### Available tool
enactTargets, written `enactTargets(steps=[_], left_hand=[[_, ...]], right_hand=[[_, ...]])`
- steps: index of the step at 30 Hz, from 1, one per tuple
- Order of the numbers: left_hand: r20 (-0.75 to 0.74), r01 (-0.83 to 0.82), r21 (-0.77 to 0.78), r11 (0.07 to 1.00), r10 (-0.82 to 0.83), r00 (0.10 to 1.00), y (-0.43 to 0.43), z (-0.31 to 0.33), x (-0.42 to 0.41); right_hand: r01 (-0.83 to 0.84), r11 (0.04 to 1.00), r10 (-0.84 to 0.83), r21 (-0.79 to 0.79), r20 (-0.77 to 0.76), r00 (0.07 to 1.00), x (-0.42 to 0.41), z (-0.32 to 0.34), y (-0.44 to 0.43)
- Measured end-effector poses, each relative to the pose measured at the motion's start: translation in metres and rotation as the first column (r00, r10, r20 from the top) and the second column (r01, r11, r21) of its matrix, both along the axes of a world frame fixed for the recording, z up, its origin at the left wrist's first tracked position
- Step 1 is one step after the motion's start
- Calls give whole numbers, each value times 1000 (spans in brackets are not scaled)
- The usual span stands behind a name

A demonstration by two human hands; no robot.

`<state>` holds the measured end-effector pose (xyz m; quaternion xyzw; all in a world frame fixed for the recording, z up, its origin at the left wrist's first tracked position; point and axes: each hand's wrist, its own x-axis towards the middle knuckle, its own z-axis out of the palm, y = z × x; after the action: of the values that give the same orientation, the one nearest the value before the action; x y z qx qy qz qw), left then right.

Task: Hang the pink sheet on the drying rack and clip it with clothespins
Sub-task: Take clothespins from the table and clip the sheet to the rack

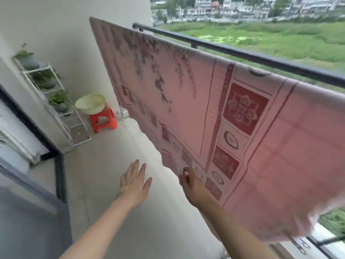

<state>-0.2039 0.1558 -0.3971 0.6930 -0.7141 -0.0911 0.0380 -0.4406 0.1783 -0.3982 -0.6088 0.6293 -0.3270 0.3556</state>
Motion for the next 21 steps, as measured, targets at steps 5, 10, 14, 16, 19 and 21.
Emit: enactTargets(steps=[5, 10, 14, 16, 19, 21], left_hand=[[-15, -150, -198, 969, 150, 989, -70, 22, 51], [37, -175, -302, 937, 195, 980, -164, 31, 101], [35, -277, -286, 917, 299, 954, -262, 36, 145], [3, -324, -286, 902, 339, 941, -307, 43, 170], [-7, -369, -302, 879, 385, 923, -365, 60, 211], [-37, -416, -305, 857, 426, 904, -396, 68, 239]], right_hand=[[-19, 994, 18, -108, -18, 1000, 67, 15, -100], [26, 969, -9, -246, 70, 998, 133, 5, -219], [-25, 973, 61, -228, 151, 987, 184, -2, -331], [-47, 974, 88, -221, 180, 980, 213, 1, -387], [-72, 973, 126, -219, 246, 961, 260, 17, -467], [-97, 974, 152, -204, 278, 948, 294, 26, -512]])
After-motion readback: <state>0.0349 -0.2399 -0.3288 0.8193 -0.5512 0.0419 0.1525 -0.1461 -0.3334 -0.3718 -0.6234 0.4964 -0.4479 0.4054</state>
